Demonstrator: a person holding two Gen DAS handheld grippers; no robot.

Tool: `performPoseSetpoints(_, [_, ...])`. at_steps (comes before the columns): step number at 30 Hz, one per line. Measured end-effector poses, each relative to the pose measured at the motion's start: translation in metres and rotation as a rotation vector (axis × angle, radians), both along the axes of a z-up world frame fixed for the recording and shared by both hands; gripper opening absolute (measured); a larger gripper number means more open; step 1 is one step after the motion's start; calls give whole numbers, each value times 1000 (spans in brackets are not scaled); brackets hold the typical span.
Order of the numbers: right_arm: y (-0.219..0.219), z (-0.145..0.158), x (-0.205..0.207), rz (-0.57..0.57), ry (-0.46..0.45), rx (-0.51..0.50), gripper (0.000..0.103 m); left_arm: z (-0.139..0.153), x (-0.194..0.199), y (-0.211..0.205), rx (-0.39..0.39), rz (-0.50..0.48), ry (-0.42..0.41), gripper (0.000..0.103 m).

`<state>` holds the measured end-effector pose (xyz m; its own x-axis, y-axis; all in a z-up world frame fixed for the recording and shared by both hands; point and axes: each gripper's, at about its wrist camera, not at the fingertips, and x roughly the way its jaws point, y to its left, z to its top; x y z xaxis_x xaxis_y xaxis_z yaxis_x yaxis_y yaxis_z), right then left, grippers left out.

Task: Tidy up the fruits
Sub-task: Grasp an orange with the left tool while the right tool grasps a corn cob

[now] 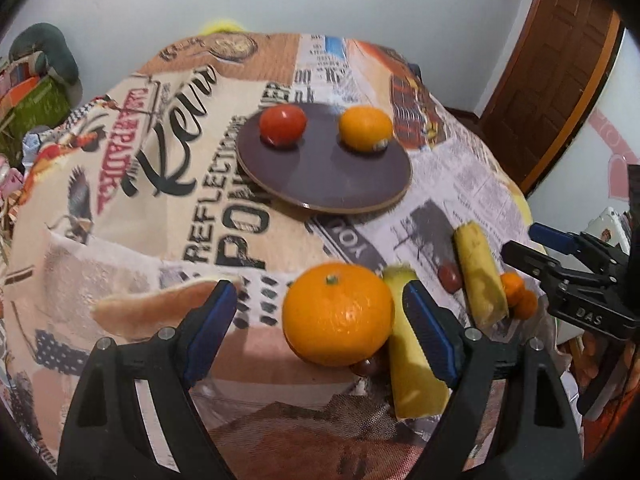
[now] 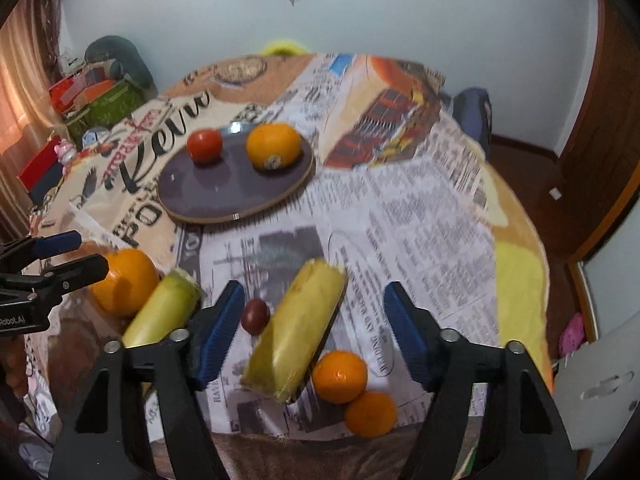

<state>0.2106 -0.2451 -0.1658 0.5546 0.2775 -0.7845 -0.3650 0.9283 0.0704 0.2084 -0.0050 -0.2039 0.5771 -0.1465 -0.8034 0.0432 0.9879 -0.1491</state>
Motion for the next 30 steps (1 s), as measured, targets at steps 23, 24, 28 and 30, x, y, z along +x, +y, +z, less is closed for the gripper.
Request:
performPoseSetpoints(23, [0, -42, 21, 29, 172, 121, 43, -27, 12, -7, -58, -38, 34, 70])
performPoseSetpoints(24, [0, -41, 21, 28, 169, 123, 41, -27, 11, -7, -57, -39, 35, 70])
performPoseSetpoints(28, [3, -35, 16, 33, 136, 112, 38, -25, 10, -6, -47, -35, 36, 69])
performPoseSetpoints(30, [4, -31, 14, 34, 119, 115, 38, -24, 9, -5, -45, -29, 36, 69])
